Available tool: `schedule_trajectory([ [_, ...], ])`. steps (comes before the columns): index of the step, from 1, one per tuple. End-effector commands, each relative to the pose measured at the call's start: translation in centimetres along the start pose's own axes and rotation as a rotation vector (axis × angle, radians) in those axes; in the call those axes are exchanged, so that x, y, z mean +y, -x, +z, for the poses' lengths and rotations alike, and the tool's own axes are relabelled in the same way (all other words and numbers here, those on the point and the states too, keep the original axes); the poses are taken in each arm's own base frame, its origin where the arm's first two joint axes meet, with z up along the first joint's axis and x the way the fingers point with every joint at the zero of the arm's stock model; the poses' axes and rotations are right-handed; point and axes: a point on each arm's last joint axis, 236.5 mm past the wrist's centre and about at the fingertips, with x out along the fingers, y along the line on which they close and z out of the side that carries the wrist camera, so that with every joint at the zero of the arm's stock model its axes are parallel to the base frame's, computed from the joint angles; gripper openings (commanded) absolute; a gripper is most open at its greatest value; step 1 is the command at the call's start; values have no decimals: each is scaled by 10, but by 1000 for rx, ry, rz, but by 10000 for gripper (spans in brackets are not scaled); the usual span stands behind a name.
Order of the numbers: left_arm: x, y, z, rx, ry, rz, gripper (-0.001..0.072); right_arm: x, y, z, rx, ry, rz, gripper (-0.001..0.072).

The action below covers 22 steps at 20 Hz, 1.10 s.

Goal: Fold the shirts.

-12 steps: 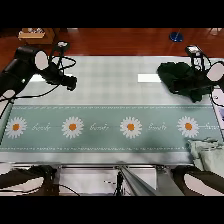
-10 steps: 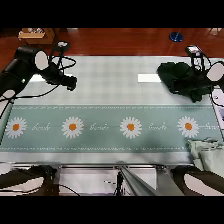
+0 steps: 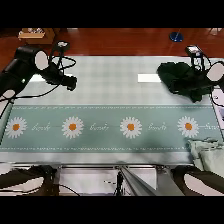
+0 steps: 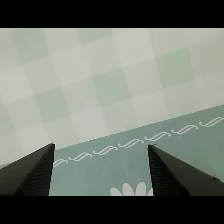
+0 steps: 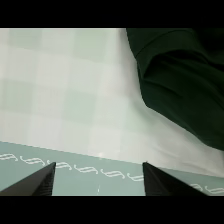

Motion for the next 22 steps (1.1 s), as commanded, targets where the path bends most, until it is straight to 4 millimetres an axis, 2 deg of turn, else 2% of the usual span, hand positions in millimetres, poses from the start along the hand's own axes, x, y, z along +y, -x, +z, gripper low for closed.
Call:
schedule_trajectory([
  [1,0,0,0,0,0,0,711,0,1,1,-2,0,0,610],
  [10,0,-2,0,1,-1,0,712,1,1,2,-9,-3,3,610],
  [16,-1,-15,1,15,-2,-1,711,-7,7,56,-237,-6,-30,610],
  [20,-1,-21,-1,29,-3,-2,711,-13,22,98,-430,-6,-57,608],
  [22,-1,-21,0,26,-3,-2,711,-26,33,117,-521,9,-107,598],
])
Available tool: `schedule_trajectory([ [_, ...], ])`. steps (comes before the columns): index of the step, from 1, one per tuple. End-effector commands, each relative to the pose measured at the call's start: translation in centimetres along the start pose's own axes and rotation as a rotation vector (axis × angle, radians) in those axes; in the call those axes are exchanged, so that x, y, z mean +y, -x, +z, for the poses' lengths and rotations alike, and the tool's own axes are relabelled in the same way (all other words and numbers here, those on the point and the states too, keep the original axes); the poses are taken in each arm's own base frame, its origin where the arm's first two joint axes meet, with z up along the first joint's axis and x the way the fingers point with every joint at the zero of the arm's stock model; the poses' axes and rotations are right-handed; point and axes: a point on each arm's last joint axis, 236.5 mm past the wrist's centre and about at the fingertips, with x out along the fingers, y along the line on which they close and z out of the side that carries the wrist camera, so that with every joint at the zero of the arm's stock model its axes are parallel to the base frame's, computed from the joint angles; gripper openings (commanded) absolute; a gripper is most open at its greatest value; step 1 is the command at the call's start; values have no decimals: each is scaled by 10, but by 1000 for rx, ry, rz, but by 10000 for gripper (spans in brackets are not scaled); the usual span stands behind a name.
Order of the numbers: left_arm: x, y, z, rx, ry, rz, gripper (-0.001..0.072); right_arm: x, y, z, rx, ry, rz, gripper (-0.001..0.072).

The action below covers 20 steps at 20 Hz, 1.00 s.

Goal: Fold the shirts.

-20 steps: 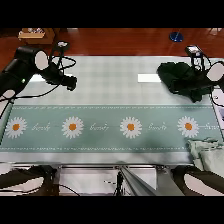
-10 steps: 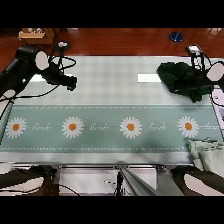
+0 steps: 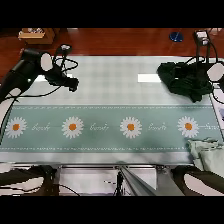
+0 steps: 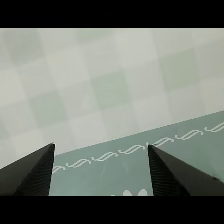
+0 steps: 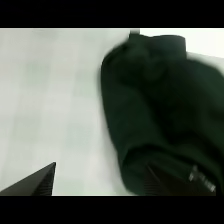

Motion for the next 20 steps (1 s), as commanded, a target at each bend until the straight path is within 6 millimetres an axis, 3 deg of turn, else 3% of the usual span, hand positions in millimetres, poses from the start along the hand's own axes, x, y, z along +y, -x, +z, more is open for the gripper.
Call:
schedule_trajectory([
  [1,0,-2,1,-1,-1,0,711,-27,5,40,-176,-31,-78,594],
  [3,0,-2,1,-2,-1,0,711,-69,5,26,-146,-220,-148,594],
  [6,0,-2,1,-2,-1,0,711,-130,5,-24,-15,-408,-253,594],
  [8,0,-2,1,-2,-1,0,711,-152,5,-58,92,-446,-295,594],
  [10,0,-2,1,-2,-1,0,711,-160,1,-78,153,-471,-308,594],
  [20,-6,-2,1,-2,10,-24,711,-147,-68,-135,297,-535,-253,594],
])
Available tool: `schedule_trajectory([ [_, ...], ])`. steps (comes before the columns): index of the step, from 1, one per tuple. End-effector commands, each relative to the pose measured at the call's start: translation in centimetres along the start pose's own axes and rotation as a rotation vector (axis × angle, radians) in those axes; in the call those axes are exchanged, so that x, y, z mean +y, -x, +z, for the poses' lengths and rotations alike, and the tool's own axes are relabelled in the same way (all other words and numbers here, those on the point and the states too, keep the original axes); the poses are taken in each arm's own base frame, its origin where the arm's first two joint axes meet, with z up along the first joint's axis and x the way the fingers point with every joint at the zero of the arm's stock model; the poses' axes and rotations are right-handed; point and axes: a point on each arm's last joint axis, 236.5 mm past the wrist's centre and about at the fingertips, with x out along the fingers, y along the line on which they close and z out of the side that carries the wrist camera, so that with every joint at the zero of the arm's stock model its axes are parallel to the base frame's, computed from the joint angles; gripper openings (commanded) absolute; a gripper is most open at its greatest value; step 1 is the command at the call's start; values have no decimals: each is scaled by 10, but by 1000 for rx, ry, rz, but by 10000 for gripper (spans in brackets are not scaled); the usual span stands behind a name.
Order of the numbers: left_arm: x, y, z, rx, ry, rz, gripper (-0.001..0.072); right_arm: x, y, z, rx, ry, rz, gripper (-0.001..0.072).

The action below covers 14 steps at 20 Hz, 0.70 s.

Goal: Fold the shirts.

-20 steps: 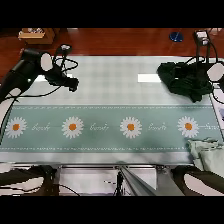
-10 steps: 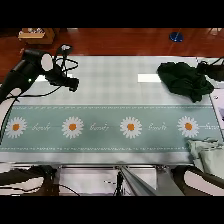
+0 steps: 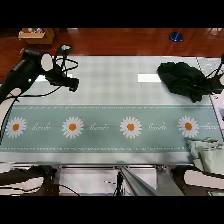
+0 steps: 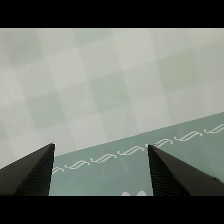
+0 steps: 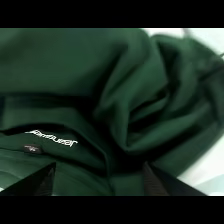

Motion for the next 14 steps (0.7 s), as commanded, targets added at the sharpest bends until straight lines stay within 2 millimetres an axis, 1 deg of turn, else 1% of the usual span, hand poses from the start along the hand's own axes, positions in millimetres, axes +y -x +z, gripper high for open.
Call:
schedule_trajectory([
  [1,-7,0,0,0,12,-29,711,0,-32,-15,48,-27,2,594],
  [2,-9,0,1,-1,16,-39,711,2,-41,-23,72,-45,10,593],
  [3,-10,0,1,-1,18,-42,711,5,-50,-32,100,-65,20,574],
  [4,-10,0,1,-1,18,-42,711,8,-55,-37,119,-84,33,321],
  [5,-10,0,1,-2,18,-42,710,10,-56,-38,123,-99,42,54],
  [6,-10,1,1,-4,17,-42,710,13,-53,-35,116,-112,54,23],
  [7,-10,3,3,-10,18,-42,710,15,-46,-28,96,-105,60,22],
  [8,-9,8,5,-19,18,-41,710,17,-34,-13,56,-62,70,22],
  [9,-9,16,8,-26,18,-41,709,20,-17,8,-2,-11,81,22],
  [10,-8,27,13,-41,18,-40,709,24,6,32,-73,32,93,21],
  [11,-7,40,20,-64,19,-40,709,28,39,60,-164,58,105,21],
  [12,-6,57,29,-100,19,-38,709,32,75,86,-255,68,117,21],
  [13,-5,76,38,-141,20,-37,709,36,119,113,-360,67,135,21],
  [14,-4,100,47,-193,21,-35,709,41,164,134,-463,60,159,21],
])
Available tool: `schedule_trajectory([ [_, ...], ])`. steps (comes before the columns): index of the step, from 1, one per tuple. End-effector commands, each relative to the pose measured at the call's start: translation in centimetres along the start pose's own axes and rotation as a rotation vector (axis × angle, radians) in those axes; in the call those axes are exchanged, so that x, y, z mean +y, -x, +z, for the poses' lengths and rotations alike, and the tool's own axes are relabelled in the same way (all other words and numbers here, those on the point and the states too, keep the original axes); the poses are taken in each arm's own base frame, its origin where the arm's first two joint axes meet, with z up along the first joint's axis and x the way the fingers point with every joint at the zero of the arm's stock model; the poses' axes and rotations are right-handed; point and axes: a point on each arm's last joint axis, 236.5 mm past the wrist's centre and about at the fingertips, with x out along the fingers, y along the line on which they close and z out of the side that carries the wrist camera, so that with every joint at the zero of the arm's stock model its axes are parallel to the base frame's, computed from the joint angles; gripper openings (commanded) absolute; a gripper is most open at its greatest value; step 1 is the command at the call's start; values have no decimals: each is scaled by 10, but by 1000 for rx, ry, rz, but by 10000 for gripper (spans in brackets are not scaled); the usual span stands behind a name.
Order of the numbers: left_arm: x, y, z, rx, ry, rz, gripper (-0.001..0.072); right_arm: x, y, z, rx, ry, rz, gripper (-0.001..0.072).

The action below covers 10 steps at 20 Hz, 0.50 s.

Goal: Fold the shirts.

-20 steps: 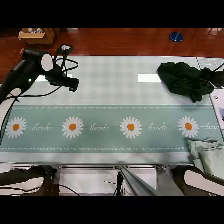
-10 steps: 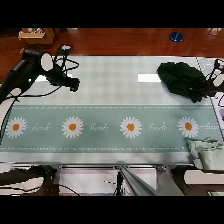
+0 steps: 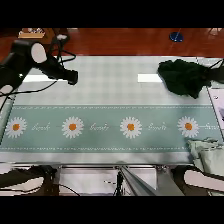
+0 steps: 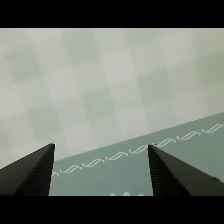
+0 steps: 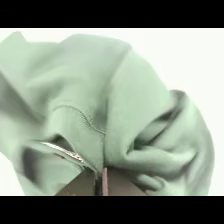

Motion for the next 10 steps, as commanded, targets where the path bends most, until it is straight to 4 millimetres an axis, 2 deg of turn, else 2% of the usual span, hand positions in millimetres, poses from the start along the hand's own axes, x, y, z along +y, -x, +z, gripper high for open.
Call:
schedule_trajectory([
  [1,0,65,31,-132,0,2,709,29,127,108,-350,41,73,21],
  [2,0,91,40,-188,0,3,709,38,170,133,-458,35,103,21],
  [4,0,154,56,-326,-3,5,709,52,265,173,-668,34,149,21],
  [6,-5,223,64,-481,-12,1,709,59,351,194,-836,51,168,21],
  [8,-14,291,59,-631,-29,-12,709,65,419,201,-961,81,178,21],
  [10,-25,349,44,-756,-46,-48,709,68,461,198,-1012,97,187,21],
])
